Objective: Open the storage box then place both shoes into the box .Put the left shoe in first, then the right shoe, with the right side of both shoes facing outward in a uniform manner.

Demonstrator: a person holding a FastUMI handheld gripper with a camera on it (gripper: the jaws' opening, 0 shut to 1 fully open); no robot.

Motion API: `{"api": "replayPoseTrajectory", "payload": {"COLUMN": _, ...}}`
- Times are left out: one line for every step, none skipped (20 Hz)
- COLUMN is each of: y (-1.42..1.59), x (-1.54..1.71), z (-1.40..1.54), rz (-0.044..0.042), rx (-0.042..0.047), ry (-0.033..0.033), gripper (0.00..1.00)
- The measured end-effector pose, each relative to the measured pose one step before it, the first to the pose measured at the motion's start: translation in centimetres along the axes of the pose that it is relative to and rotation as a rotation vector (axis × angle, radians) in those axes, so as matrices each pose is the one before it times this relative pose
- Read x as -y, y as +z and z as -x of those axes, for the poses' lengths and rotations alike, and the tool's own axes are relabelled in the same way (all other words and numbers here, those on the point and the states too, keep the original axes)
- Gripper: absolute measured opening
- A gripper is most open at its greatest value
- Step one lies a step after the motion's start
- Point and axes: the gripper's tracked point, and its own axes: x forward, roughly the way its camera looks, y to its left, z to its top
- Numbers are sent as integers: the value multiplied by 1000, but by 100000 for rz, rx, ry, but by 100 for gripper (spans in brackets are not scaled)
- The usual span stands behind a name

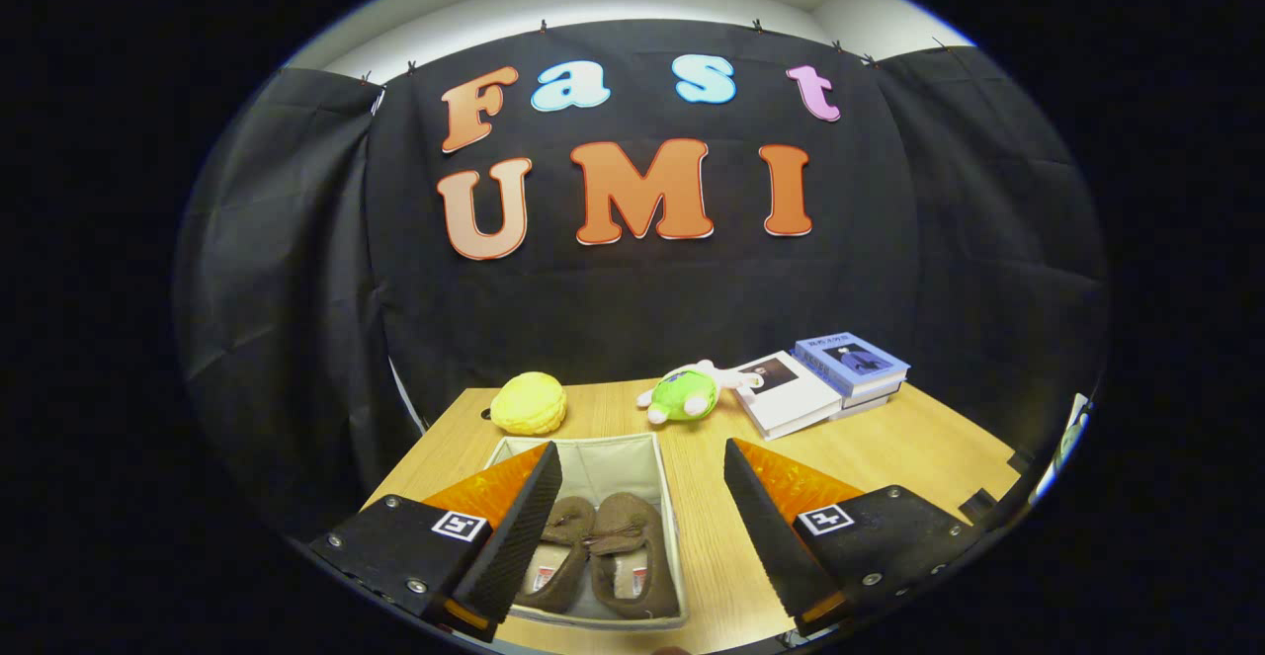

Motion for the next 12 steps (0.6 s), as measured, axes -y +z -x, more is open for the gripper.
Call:
{"api": "replayPoseTrajectory", "payload": {"y": 483, "x": 725, "z": 366, "rz": 759, "rx": 1496, "ry": 270, "gripper": 98}}
{"api": "replayPoseTrajectory", "payload": {"y": 334, "x": 801, "z": 180, "rz": 108, "rx": 1309, "ry": 479, "gripper": 99}}
{"api": "replayPoseTrajectory", "payload": {"y": 391, "x": 558, "z": 287, "rz": -93, "rx": 1368, "ry": 1043, "gripper": 99}}
{"api": "replayPoseTrajectory", "payload": {"y": 321, "x": 738, "z": 213, "rz": 369, "rx": 1155, "ry": 691, "gripper": 99}}
{"api": "replayPoseTrajectory", "payload": {"y": 396, "x": 974, "z": 248, "rz": 945, "rx": 1255, "ry": -2, "gripper": 99}}
{"api": "replayPoseTrajectory", "payload": {"y": 348, "x": 1165, "z": 233, "rz": 1097, "rx": 1292, "ry": -289, "gripper": 99}}
{"api": "replayPoseTrajectory", "payload": {"y": 322, "x": 1058, "z": 20, "rz": 1126, "rx": 1331, "ry": 236, "gripper": 99}}
{"api": "replayPoseTrajectory", "payload": {"y": 359, "x": 993, "z": -100, "rz": 1006, "rx": 1612, "ry": -63, "gripper": 99}}
{"api": "replayPoseTrajectory", "payload": {"y": 264, "x": 1083, "z": -42, "rz": 938, "rx": 1060, "ry": 165, "gripper": 99}}
{"api": "replayPoseTrajectory", "payload": {"y": 43, "x": 970, "z": -73, "rz": 379, "rx": 665, "ry": 395, "gripper": 98}}
{"api": "replayPoseTrajectory", "payload": {"y": 125, "x": 928, "z": -170, "rz": 274, "rx": 762, "ry": 365, "gripper": 98}}
{"api": "replayPoseTrajectory", "payload": {"y": -3, "x": 1008, "z": -193, "rz": 446, "rx": 581, "ry": 226, "gripper": 98}}
